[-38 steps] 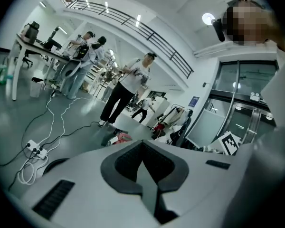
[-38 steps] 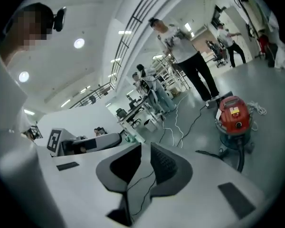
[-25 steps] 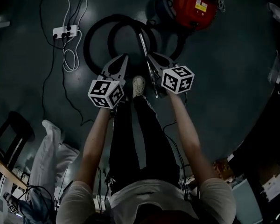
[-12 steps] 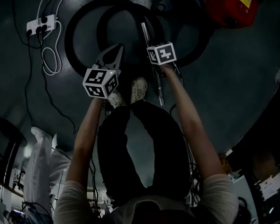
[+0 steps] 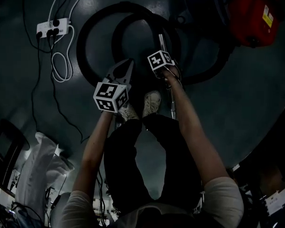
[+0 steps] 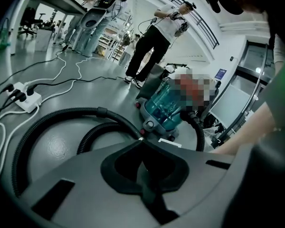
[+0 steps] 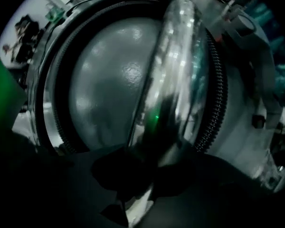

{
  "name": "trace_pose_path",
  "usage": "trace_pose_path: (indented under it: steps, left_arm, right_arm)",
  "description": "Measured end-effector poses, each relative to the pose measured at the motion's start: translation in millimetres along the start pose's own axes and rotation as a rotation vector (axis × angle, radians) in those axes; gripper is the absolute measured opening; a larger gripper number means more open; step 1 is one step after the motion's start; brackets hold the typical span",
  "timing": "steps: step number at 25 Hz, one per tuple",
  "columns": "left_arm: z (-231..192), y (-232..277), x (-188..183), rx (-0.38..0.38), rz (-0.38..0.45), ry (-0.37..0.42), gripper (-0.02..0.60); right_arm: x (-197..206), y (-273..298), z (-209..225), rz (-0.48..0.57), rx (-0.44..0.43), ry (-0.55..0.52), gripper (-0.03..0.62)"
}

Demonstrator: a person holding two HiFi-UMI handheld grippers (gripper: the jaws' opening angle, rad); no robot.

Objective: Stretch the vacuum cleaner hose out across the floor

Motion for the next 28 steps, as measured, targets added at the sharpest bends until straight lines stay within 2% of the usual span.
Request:
trace_pose_path:
  steps: [1, 3, 7, 10, 12, 14, 16, 19, 20, 21, 22, 24, 26, 28]
  left_arm:
    - [-2, -2, -2, -0.004, 0.000, 0.001, 0.005]
    - [-3, -11, -9, -0.018, 0.006, 0.001, 0.005]
    - [20, -53, -45, -0.048, 0.033, 0.015, 0.005]
    - [53, -99, -96, -0.038, 0.082, 0.046, 0.005]
    - [86, -143, -134, -0.038, 0.121, 0.055, 0.005]
    - [127, -198, -174, -0.064, 0.162, 0.100, 0.005]
    - [169, -250, -224, -0.082, 0.234, 0.190, 0.006]
    - [228, -320, -286, -0.080, 0.339, 0.344, 0.008]
    - [245, -340, -302, -0.063, 0.351, 0.410, 0.016]
    - [262, -358, -314, -0.033, 0.341, 0.481, 0.063]
    - [279, -377, -324, 0.002, 0.319, 0.555, 0.141]
    - [313, -417, -341, 0.051, 0.294, 0.714, 0.208]
    - [348, -460, -356, 0.094, 0.316, 0.845, 0.215]
    - [381, -502, -361, 0.155, 0.345, 0.939, 0.216]
  right_arm:
    - [-1, -4, 2, 0.013, -0.007, 0.039, 0.122]
    - [0, -22, 4, 0.080, -0.017, 0.088, 0.113]
    - [16, -95, 4, 0.248, 0.058, 0.059, 0.103]
    - [25, -190, 10, 0.362, 0.161, -0.027, 0.095]
    - [44, -265, 10, 0.379, 0.258, -0.127, 0.092]
    - [78, -344, 5, 0.379, 0.358, -0.260, 0.092]
    - [108, -432, 2, 0.422, 0.482, -0.399, 0.092]
    - [159, -554, -12, 0.509, 0.717, -0.600, 0.092]
    - [177, -590, -20, 0.532, 0.795, -0.659, 0.092]
    - [197, -623, -30, 0.549, 0.868, -0.712, 0.092]
    - [218, -655, -43, 0.560, 0.935, -0.760, 0.092]
    - [258, -717, -71, 0.581, 1.068, -0.848, 0.092]
    - [300, -778, -99, 0.600, 1.215, -0.926, 0.092]
    - [342, -833, -125, 0.627, 1.366, -0.978, 0.092]
Point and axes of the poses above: the fingertips, and each gripper's own axes: y forward along the fingers, z to its right, x out of its underside, the point moved 10 cm from there along -y, backward along the fingers, and after that the axes turned 3 degrees about -y, right-handed, at the moved point
